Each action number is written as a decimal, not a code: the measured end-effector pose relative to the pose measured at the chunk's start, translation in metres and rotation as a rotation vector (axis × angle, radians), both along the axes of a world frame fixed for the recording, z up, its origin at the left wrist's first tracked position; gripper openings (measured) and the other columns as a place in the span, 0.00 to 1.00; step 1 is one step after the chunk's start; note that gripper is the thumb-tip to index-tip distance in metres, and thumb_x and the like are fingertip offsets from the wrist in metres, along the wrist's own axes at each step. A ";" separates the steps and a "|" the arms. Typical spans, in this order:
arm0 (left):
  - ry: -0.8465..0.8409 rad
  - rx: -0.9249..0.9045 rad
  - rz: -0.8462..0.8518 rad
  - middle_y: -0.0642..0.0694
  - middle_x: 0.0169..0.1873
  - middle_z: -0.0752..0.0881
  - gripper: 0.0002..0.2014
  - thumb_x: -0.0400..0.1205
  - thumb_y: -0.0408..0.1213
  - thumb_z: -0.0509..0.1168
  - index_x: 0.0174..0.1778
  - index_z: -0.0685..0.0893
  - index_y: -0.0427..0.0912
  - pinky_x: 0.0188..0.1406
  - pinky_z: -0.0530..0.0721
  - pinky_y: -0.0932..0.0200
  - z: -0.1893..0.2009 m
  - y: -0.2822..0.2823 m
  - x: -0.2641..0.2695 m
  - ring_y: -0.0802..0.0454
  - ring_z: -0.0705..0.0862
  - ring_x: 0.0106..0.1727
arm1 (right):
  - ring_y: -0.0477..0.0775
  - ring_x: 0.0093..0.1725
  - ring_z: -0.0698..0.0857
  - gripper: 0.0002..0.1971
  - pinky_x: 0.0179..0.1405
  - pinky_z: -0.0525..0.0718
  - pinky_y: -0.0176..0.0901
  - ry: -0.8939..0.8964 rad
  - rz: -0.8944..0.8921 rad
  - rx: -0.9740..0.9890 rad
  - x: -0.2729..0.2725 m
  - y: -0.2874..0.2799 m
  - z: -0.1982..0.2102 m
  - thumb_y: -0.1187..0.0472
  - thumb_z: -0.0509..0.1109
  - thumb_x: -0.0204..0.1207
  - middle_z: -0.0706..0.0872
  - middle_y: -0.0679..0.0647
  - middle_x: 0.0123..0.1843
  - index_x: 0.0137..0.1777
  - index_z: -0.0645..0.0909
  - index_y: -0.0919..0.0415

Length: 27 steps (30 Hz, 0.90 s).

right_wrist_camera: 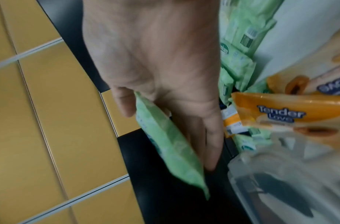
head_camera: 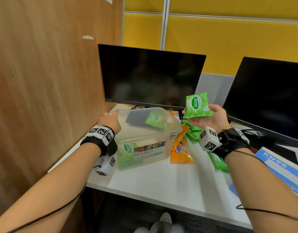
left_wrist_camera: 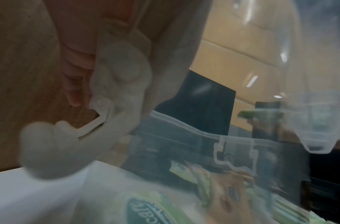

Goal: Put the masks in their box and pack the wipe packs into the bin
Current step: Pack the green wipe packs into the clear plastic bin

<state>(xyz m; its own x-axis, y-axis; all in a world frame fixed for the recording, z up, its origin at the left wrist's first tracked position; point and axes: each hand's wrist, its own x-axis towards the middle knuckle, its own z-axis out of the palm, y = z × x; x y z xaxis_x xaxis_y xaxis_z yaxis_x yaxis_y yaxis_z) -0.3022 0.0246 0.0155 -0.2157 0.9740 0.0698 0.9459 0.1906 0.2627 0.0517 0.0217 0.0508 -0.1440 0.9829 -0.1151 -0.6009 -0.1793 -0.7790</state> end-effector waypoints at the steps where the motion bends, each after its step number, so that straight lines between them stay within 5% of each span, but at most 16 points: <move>1: -0.007 0.004 -0.003 0.34 0.71 0.68 0.35 0.79 0.30 0.57 0.82 0.56 0.58 0.61 0.79 0.43 -0.001 0.000 0.000 0.33 0.74 0.68 | 0.69 0.72 0.77 0.37 0.66 0.79 0.62 0.037 0.016 0.031 -0.003 -0.001 0.003 0.50 0.72 0.64 0.79 0.70 0.70 0.73 0.74 0.65; 3: 0.001 0.009 -0.008 0.35 0.72 0.69 0.36 0.78 0.31 0.58 0.82 0.57 0.57 0.63 0.78 0.43 -0.001 0.001 0.000 0.34 0.73 0.69 | 0.65 0.69 0.81 0.32 0.62 0.83 0.57 -0.009 0.005 0.055 -0.017 0.000 0.012 0.48 0.71 0.73 0.83 0.67 0.68 0.74 0.73 0.64; 8: 0.043 0.082 -0.048 0.40 0.75 0.69 0.35 0.78 0.35 0.63 0.81 0.59 0.54 0.69 0.73 0.45 0.000 -0.002 0.002 0.39 0.68 0.74 | 0.57 0.44 0.92 0.17 0.36 0.90 0.49 -0.285 0.042 0.135 -0.068 0.005 0.020 0.63 0.66 0.82 0.91 0.60 0.50 0.70 0.75 0.64; 12: -0.017 0.186 -0.117 0.43 0.78 0.68 0.32 0.80 0.31 0.58 0.82 0.60 0.47 0.74 0.70 0.46 0.003 -0.005 0.003 0.43 0.66 0.78 | 0.62 0.52 0.88 0.20 0.50 0.90 0.55 -0.401 0.153 0.214 -0.108 0.013 0.013 0.68 0.65 0.81 0.84 0.67 0.64 0.73 0.73 0.67; 16: -0.240 0.196 -0.034 0.34 0.74 0.72 0.33 0.81 0.26 0.52 0.84 0.53 0.41 0.71 0.72 0.43 0.007 -0.004 0.005 0.37 0.72 0.74 | 0.63 0.56 0.87 0.16 0.61 0.84 0.59 -0.608 0.276 0.174 -0.149 0.019 0.004 0.65 0.71 0.78 0.86 0.65 0.63 0.65 0.80 0.64; 19: -0.328 0.197 0.035 0.30 0.66 0.78 0.36 0.81 0.26 0.51 0.84 0.42 0.41 0.60 0.78 0.43 0.007 -0.004 0.006 0.33 0.80 0.62 | 0.60 0.54 0.88 0.16 0.61 0.85 0.56 -0.942 0.371 0.135 -0.177 0.023 -0.008 0.58 0.77 0.74 0.87 0.63 0.62 0.58 0.84 0.65; 21: -0.290 0.198 0.011 0.32 0.69 0.76 0.36 0.80 0.26 0.53 0.84 0.47 0.43 0.63 0.77 0.44 0.005 -0.004 0.006 0.35 0.78 0.66 | 0.59 0.60 0.85 0.27 0.63 0.84 0.54 -1.253 0.370 0.150 -0.190 0.022 -0.012 0.49 0.78 0.71 0.85 0.60 0.64 0.63 0.81 0.66; 25: -0.144 0.199 -0.094 0.41 0.75 0.72 0.30 0.79 0.29 0.58 0.78 0.66 0.47 0.72 0.72 0.47 0.001 0.002 0.001 0.42 0.68 0.76 | 0.59 0.72 0.77 0.32 0.68 0.80 0.52 -1.442 0.496 0.230 -0.209 0.018 -0.018 0.53 0.71 0.78 0.74 0.55 0.75 0.79 0.65 0.62; 27: -0.094 0.128 -0.115 0.42 0.79 0.66 0.27 0.78 0.33 0.62 0.74 0.72 0.53 0.74 0.70 0.47 0.000 0.001 0.000 0.43 0.61 0.80 | 0.58 0.66 0.81 0.26 0.65 0.81 0.51 -1.766 0.631 0.294 -0.210 0.019 -0.024 0.51 0.70 0.78 0.76 0.53 0.73 0.75 0.73 0.54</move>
